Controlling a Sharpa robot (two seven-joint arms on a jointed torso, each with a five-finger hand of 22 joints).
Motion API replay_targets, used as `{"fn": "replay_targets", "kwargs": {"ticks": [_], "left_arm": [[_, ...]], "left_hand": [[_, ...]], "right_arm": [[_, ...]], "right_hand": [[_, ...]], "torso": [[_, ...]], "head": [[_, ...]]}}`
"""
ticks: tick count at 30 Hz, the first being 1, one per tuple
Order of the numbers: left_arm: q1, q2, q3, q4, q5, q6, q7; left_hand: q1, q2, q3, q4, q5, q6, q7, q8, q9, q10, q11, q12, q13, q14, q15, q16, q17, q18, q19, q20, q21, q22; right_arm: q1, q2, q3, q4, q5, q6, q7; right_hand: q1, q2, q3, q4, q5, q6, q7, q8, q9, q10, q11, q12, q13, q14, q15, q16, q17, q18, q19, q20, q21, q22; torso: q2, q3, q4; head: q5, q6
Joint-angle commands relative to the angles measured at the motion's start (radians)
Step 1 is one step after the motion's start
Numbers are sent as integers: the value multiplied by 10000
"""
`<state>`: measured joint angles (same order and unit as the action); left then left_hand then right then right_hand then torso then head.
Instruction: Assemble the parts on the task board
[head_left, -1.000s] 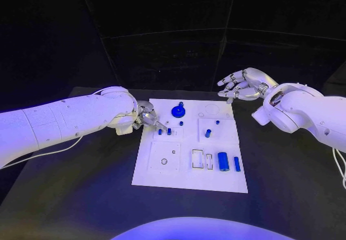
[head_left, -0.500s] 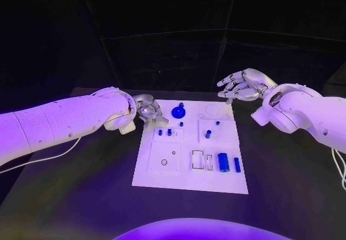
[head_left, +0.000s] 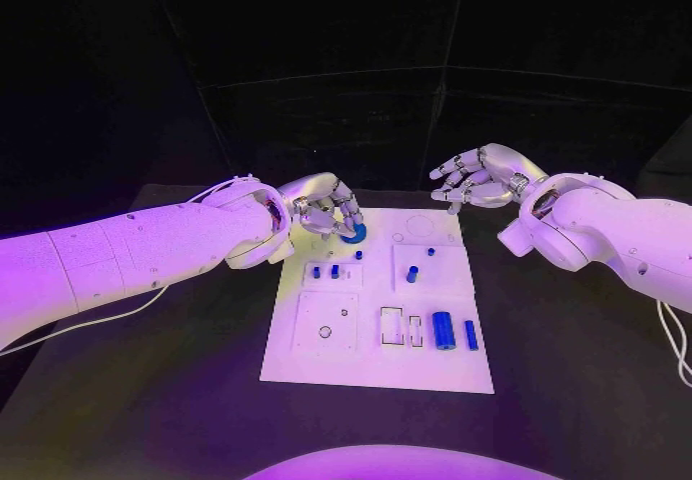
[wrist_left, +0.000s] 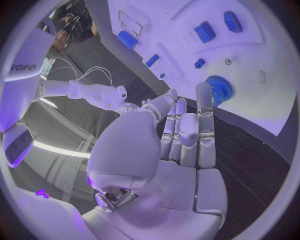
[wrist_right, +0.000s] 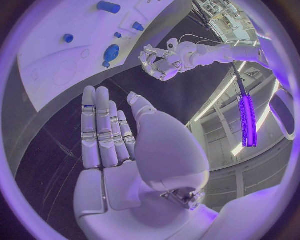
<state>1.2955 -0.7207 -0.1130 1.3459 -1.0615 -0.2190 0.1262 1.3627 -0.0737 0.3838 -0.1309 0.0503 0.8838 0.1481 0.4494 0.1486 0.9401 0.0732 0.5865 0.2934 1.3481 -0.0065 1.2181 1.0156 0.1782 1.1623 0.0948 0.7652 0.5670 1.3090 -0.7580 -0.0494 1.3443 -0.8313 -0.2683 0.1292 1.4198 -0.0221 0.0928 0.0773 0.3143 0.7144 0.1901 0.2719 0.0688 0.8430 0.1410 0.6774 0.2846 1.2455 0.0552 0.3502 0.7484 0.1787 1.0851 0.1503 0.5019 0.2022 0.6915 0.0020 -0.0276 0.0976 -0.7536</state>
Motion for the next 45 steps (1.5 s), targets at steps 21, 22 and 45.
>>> {"fn": "replay_targets", "kwargs": {"ticks": [21, 22, 45], "left_arm": [[-172, 1485, -299, -1544, -4806, 873, -220], [-177, 1513, -299, -1572, -4814, 899, -225], [-279, 2093, -299, -2208, -4920, 1401, -582]], "left_hand": [[-936, -662, 752, -97, -14, 670, -62, -1305, -764, 496, 84, -2016, -1904, 1404, 5, 1318, 1348, -305, 1852, -2, 2282, 2335], [-935, -655, 755, -95, -14, 683, -64, -1313, -766, 511, 82, -2027, -1918, 1407, 4, 1322, 1351, -308, 1858, -4, 2292, 2349], [-914, -492, 839, -61, -13, 961, -83, -1475, -788, 859, 62, -2232, -2173, 1441, -8, 1344, 1281, -361, 1988, -20, 2511, 2633]], "right_arm": [[24, 72, 8, -6, -75, -136, 56], [24, 75, 8, -7, -76, -136, 56], [24, 108, 8, -17, -83, -121, 50]], "right_hand": [[-32, -3, 17, 63, 60, -101, 342, 60, -6, -44, 3, 67, -17, -1, 40, -42, -20, 16, -14, 75, -59, -14], [-31, -3, 18, 63, 60, -101, 342, 61, -5, -44, 3, 68, -17, -1, 40, -42, -20, 16, -13, 75, -59, -14], [-15, 7, 31, 56, 86, -102, 341, 73, -3, -45, 0, 84, -23, 11, 36, -44, -27, 19, -7, 74, -58, -14]], "torso": [[14, -13, -14], [15, -13, -19], [3, -2, -4]], "head": [[-49, 52], [-49, 49], [-59, -2]]}}
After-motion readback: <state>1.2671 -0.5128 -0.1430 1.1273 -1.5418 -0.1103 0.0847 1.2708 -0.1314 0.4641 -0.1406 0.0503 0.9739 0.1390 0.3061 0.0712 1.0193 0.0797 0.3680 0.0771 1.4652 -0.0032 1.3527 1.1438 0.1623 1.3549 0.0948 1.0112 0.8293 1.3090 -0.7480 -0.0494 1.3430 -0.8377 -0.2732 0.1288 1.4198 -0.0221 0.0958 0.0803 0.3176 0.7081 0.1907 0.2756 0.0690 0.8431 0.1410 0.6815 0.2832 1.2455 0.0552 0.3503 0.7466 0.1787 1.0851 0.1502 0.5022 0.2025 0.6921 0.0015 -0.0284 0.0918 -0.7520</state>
